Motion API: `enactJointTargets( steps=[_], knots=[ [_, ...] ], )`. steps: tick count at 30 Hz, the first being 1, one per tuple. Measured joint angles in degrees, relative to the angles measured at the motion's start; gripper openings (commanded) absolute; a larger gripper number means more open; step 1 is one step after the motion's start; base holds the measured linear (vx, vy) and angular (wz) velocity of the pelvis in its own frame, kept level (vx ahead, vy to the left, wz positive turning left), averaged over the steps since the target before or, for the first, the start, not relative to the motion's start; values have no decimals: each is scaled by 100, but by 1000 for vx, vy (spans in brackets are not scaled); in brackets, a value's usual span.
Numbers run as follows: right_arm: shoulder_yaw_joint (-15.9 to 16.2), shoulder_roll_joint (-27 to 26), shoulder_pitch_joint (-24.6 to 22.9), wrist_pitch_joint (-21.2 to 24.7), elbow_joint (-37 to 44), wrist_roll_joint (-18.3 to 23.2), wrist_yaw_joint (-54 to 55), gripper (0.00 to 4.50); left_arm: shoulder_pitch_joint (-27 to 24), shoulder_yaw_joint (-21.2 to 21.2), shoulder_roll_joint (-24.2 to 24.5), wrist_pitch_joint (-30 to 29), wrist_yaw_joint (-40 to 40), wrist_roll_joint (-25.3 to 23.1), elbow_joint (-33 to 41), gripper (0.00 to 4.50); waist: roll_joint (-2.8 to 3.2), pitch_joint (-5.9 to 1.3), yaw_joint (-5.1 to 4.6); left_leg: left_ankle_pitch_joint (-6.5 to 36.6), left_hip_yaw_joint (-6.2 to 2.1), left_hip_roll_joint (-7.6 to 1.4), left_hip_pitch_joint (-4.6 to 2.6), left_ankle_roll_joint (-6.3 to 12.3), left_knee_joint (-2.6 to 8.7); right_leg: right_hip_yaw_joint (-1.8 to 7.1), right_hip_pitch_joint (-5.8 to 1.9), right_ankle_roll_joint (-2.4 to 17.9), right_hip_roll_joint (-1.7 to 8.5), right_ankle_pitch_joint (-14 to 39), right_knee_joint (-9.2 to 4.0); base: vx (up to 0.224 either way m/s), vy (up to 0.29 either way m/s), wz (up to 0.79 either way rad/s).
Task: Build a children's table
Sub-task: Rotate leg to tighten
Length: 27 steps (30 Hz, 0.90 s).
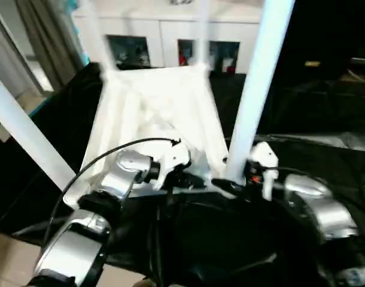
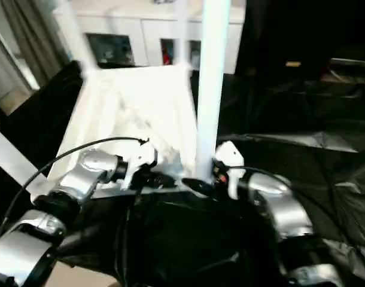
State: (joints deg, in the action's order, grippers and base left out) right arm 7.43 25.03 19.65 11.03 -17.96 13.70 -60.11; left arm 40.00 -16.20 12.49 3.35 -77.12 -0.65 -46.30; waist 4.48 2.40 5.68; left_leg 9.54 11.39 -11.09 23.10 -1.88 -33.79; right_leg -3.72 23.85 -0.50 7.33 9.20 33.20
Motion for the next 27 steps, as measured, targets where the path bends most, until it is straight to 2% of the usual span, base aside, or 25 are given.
enactJointTargets(
  steps=[5,7,10,11,16,19,22,27],
  knots=[
    [41,52,-24,129,92,54,-249,363,-64,-26,62,-92,-153,88,76,0,-1,1,6,13,7,-1,-4,-27,-9,12,-9,7,0,-9,5,0,0,0],
    [47,55,-38,157,102,96,-291,336,-76,-35,64,-108,-172,92,112,0,-2,1,6,12,8,0,-5,-27,-10,15,-14,7,0,-10,4,0,0,0],
    [69,58,-94,233,172,158,-331,325,-87,-36,64,-145,-202,94,130,0,-2,1,6,11,9,1,-6,-27,-12,18,-18,7,-1,-11,5,0,0,0],
    [76,58,-109,253,195,164,-347,305,-108,-37,64,-168,-202,95,165,0,-2,1,4,11,9,1,-6,-27,-12,18,-18,6,-1,-12,5,0,0,0],
    [64,58,-187,337,314,196,-339,267,-151,-33,50,-204,-191,102,227,0,1,-1,3,11,9,0,-5,-26,-13,17,-18,5,-1,-11,4,0,0,0],
    [-1,22,-205,250,328,121,-105,255,-143,-7,-8,-204,32,97,198,0,4,-3,-4,11,9,0,-8,-26,-17,17,-20,6,-1,-12,6,0,0,0],
    [-131,-212,-152,180,135,-43,502,243,-69,50,-133,-205,494,54,-4,0,8,-5,-68,11,8,1,-13,-27,-18,18,-24,6,-1,-13,6,0,0,0],
    [-386,-782,139,145,-353,-326,1959,239,166,172,-500,-249,1495,-134,-394,0,10,-7,-276,11,1,4,-29,-29,-17,17,-38,3,-3,-15,-2,0,0,0]
  ],
)
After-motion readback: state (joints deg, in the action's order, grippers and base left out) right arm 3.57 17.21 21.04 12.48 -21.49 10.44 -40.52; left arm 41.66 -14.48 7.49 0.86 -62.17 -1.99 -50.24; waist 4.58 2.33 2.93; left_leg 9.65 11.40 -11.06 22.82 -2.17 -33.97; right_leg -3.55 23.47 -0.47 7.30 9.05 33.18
